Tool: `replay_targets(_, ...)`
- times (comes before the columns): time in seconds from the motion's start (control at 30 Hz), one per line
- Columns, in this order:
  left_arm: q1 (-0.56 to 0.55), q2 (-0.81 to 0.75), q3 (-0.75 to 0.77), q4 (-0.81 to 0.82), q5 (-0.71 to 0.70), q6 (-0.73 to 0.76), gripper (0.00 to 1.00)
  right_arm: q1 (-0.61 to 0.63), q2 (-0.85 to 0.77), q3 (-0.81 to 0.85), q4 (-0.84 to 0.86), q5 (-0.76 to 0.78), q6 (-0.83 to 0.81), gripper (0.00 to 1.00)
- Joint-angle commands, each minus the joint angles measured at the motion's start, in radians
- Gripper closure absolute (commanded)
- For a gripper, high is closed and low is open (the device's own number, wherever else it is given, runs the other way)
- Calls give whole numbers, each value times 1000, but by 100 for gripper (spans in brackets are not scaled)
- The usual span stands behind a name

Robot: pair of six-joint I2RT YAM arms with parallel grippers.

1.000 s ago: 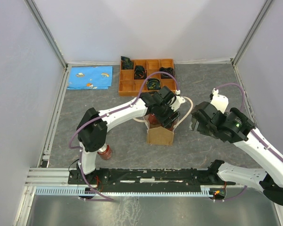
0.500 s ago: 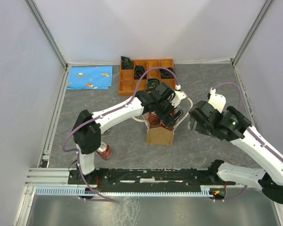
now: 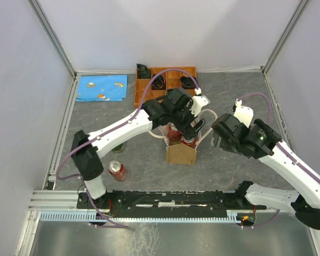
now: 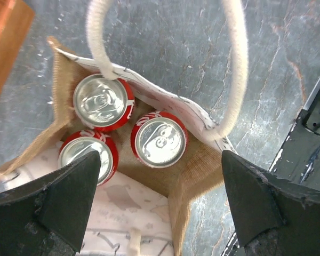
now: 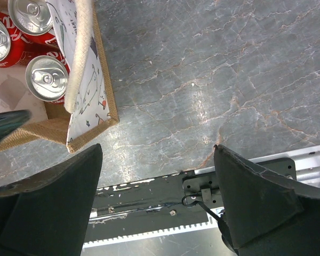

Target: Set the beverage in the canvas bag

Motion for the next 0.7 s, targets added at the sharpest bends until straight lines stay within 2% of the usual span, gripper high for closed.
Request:
replay_targets(0.0,25,-187,4,-6,-51,24,1,0,-13,35,22,24,-8,7)
replay_targets(0.1,92,-268,-28,-58,-48,12,1,0,-13,31,24,29,-9,7)
replay_targets(0.27,286,-329,-31,-224,-22,2,1,0,-6,15,52,22,-19,7)
replay_targets(0.4,430,-370,-56,-335,-74,45,1,0,8,12,68,10,-31,7)
replay_targets(0.53,517,-394,-84,-408,-153,116,1,0,19,6,87,-2,-45,6)
replay_targets(0.67,639,-421,-146,-427,-155,143,0,0,23,-2,98,-12,-55,6)
